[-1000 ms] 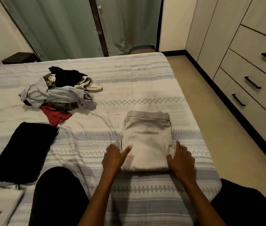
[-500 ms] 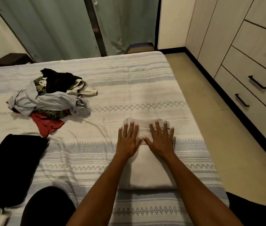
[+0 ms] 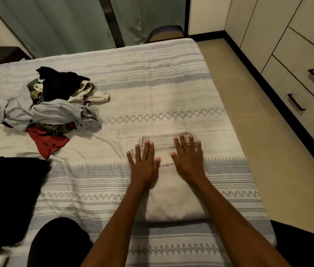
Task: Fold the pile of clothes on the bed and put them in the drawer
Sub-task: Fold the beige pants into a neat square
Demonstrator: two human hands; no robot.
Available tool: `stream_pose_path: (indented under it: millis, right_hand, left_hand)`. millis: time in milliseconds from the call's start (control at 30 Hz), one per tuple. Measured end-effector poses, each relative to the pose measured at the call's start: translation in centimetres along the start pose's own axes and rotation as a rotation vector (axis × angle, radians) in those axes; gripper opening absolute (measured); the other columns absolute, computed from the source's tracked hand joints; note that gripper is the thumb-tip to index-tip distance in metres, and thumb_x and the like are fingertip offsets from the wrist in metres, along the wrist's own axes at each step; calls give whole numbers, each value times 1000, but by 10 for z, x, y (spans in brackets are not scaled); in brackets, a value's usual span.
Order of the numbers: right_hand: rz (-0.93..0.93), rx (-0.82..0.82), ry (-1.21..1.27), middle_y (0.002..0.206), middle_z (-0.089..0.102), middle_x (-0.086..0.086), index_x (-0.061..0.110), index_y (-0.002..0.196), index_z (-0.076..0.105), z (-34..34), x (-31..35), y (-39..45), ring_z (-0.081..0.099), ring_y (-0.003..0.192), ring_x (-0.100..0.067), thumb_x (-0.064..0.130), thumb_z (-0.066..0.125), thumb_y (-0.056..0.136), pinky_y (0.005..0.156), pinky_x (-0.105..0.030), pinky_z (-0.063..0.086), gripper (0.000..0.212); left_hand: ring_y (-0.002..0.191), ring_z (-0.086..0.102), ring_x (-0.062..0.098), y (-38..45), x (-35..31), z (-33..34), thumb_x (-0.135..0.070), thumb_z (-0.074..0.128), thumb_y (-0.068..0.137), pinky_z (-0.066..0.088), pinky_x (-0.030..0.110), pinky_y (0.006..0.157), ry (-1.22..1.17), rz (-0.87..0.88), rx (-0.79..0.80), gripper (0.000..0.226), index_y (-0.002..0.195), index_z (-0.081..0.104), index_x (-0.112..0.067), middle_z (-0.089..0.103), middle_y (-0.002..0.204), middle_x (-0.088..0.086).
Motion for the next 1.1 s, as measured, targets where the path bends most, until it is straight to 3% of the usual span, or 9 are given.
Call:
stream_pose_path:
  millis: [167,367,500,600,667,733,833,967,1100]
  right_hand:
    - [-26,45,131,168,13,2,30,159,20,-12,47,-67,6,155,-25,51,18,106,124,-51,11,57]
    - [-2,140,103,164,27,-4,24,157,31,-5,-6,-120,24,151,-26,63,20,102,123,-46,20,68]
    - [-4,110,245,157,41,-9,14,148,47,-13,-34,-130,36,146,-29,61,21,102,119,-44,28,71]
    - [35,-33,442,149,50,4,24,140,55,-38,-50,-162,44,138,-15,34,44,105,113,-36,37,38]
    - [101,-91,577,137,57,12,30,132,59,-58,-58,-182,54,125,-10,24,44,105,101,-28,45,31]
    - [68,-86,559,134,60,10,28,134,58,-64,-66,-190,57,120,-14,19,42,100,97,-27,46,39]
    - [-193,-18,341,155,44,-2,19,150,45,-45,-81,-187,45,139,-25,21,43,98,110,-45,43,52]
    - [-338,160,192,167,19,-3,24,160,18,-21,-97,-178,27,151,-28,50,50,97,110,-53,40,76]
    - [-424,254,110,169,6,-7,30,161,9,-30,-86,-177,19,152,-31,71,55,86,117,-48,30,97]
  left_hand:
    - [153,-5,22,-50,-23,-19,-55,5,98,-14,50,118,-50,27,-48,65,158,16,-32,4,166,-4]
    - [151,-14,12,-109,20,16,-71,-3,92,-10,49,120,-94,25,110,71,157,2,-41,-12,164,-14]
    - [152,-3,16,-112,33,5,-71,-5,91,1,47,121,-115,82,165,77,158,11,-37,-1,166,-7]
    - [143,35,39,-119,54,-3,-37,41,92,28,52,118,-141,203,170,61,152,34,-26,32,158,11]
    - [135,44,43,-126,74,-4,-16,60,75,38,53,112,-93,270,188,81,151,36,-25,40,154,14]
    - [141,39,38,-131,78,-10,-20,66,75,39,51,111,-28,362,165,84,153,35,-22,35,157,14]
    - [152,17,29,-139,72,-14,-42,56,86,24,48,120,-1,517,158,84,158,20,-20,16,165,9]
    - [151,-18,24,-155,79,2,-84,44,79,1,52,123,-8,362,317,106,155,-13,-37,-21,163,-4]
    - [153,-13,22,-154,73,-4,-87,52,73,4,42,120,-65,362,215,120,154,-18,-34,-25,163,0]
Point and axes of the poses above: each hand's wrist, its own y-axis towards the middle knuckle, its own z-axis out of the palm, x = y × z, the point moved 5 cm from there along y, towards the middle knuckle
